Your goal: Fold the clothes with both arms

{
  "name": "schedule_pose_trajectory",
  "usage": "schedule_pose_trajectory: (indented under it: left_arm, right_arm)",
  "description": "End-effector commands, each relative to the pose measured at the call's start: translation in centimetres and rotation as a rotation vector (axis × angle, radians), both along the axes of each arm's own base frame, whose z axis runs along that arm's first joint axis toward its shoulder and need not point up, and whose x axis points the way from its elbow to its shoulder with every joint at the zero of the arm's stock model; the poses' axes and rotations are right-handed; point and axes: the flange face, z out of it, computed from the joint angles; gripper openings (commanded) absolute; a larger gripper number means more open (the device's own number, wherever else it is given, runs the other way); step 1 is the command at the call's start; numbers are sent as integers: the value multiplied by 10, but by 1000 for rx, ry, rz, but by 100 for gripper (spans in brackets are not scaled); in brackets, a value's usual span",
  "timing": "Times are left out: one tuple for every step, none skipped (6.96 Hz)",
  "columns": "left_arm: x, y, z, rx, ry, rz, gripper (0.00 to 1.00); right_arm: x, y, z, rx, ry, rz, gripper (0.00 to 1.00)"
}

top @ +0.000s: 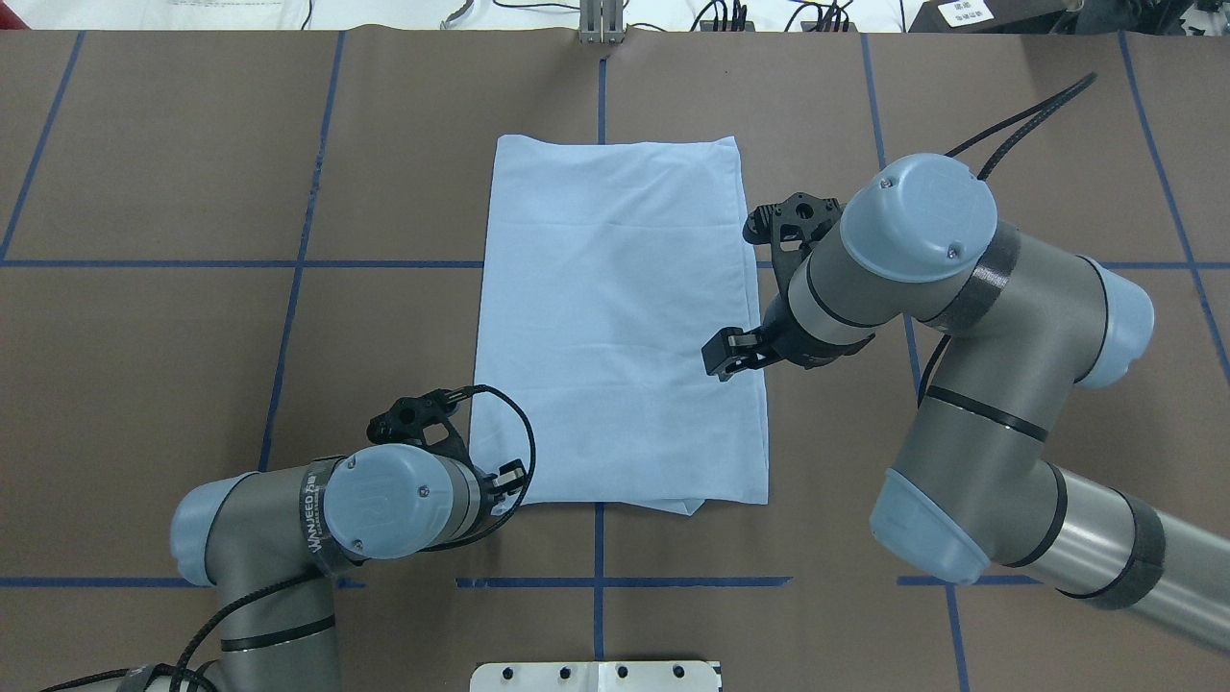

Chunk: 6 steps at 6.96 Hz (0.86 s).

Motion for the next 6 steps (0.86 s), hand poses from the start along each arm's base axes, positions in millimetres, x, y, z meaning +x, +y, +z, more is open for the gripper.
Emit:
schedule_pose_trajectory:
  left_arm:
    - [-1,0,-1,3,2,1,44]
    - [-1,0,-3,3,5,0,26]
    - [-2,0,-5,5,10,-1,5]
    - [-2,0,-4,6,8,0,0]
    - [-2,-1,-3,5,7,-1,0]
    - [-3,-1,-5,13,8,5,0]
  right_arm:
    - [0,0,1,1,1,-1,100]
    - [1,-1,1,2,1,-1,100]
    - [1,-1,1,2,1,-1,100]
    - [1,-1,1,0,1,1,100]
    - [1,-1,1,-3,1,3,100]
    - [1,0,0,-4,0,6,100]
